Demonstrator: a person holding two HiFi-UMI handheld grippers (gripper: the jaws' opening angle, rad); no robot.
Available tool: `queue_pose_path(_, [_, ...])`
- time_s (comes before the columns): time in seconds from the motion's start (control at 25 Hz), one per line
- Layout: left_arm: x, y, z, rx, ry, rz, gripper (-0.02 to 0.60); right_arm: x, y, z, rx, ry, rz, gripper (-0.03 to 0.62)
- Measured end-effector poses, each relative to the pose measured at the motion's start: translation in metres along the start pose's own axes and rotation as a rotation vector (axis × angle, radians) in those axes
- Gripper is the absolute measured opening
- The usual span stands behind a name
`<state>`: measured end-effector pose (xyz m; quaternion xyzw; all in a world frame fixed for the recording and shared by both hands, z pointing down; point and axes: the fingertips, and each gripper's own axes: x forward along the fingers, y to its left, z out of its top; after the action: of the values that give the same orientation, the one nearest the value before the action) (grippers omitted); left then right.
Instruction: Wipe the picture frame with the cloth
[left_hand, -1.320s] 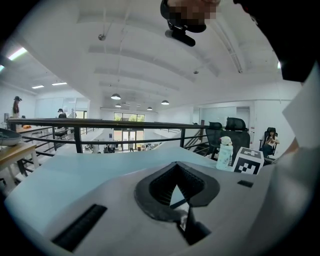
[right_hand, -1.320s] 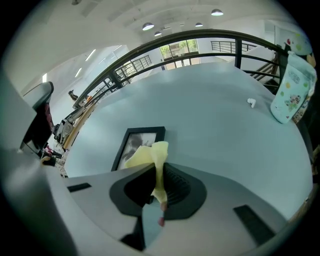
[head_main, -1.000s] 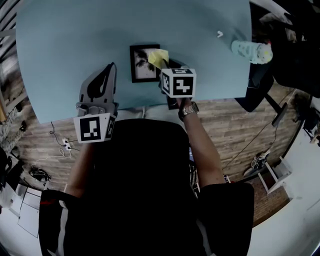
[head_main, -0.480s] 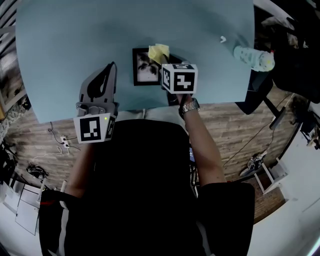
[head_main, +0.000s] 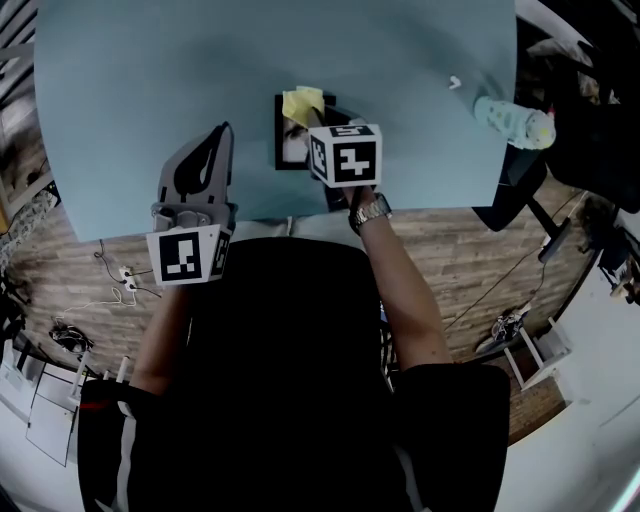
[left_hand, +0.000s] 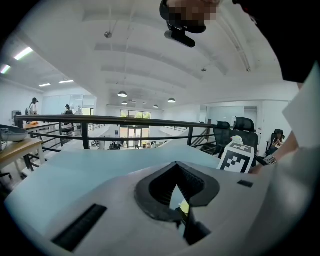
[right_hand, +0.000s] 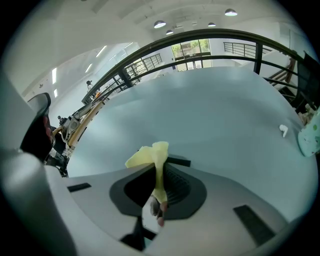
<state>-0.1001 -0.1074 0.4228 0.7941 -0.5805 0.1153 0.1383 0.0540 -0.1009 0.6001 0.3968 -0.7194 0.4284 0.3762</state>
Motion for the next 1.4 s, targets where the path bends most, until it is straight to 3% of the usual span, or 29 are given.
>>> queue_pose_path(0.52, [-0.017, 0.014, -0.003, -0.007, -0.002, 0.024, 0.000, 0.007, 0.028, -0.003, -0.041, 0.006, 0.023, 0.037])
queue_pose_path(1.4, [-0.064, 0.005, -0.017, 0.030, -0.014, -0.013, 0.000, -0.009, 0.054, -0.069, -0.006, 0.009, 0.009, 0.037])
